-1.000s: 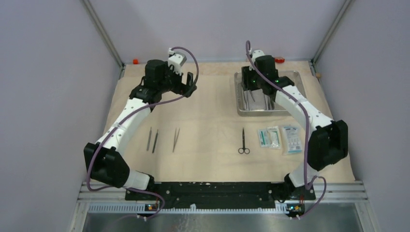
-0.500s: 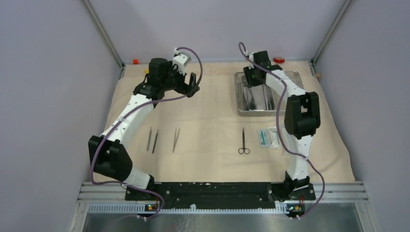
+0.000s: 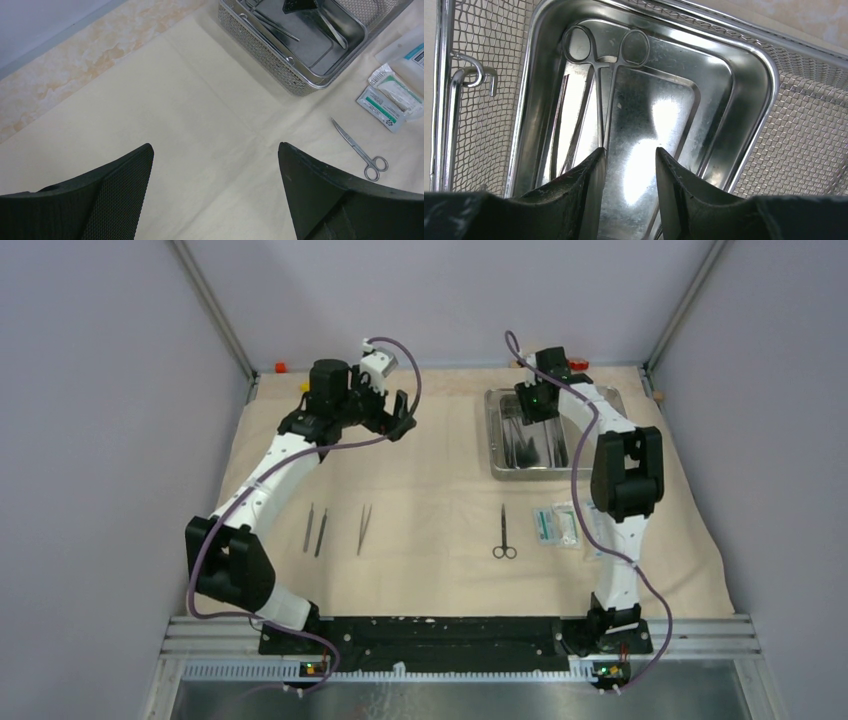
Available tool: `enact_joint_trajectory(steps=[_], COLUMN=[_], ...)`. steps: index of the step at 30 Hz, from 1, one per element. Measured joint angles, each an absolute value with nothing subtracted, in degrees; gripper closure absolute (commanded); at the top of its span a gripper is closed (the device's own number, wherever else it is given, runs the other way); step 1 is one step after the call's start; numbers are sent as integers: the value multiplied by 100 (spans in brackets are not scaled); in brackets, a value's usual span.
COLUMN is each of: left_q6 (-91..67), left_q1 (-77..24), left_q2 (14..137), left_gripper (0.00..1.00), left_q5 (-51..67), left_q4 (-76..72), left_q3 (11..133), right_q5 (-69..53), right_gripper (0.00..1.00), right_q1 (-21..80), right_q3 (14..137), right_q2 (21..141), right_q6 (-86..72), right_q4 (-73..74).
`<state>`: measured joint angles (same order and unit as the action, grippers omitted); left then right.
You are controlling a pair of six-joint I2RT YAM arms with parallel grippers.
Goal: Open and lay out the surgical kit
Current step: Pick up the medical item from the container.
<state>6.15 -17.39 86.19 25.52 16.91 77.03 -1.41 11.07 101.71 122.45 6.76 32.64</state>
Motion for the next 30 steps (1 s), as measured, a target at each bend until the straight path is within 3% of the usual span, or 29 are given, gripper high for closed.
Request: enact_joint_trajectory(steps=[30], left_q6=[635], left_q1=[-1739], left_q2=[8864], left_gripper=[1], left_q5=[2720], left_q4=[1389], left_q3=[7325], right_q5=[1302], right_gripper=[72], right_q1=[1109], right_q3=[10151], right_q2=[12156], right_q6=[2408], right_q4=[4180])
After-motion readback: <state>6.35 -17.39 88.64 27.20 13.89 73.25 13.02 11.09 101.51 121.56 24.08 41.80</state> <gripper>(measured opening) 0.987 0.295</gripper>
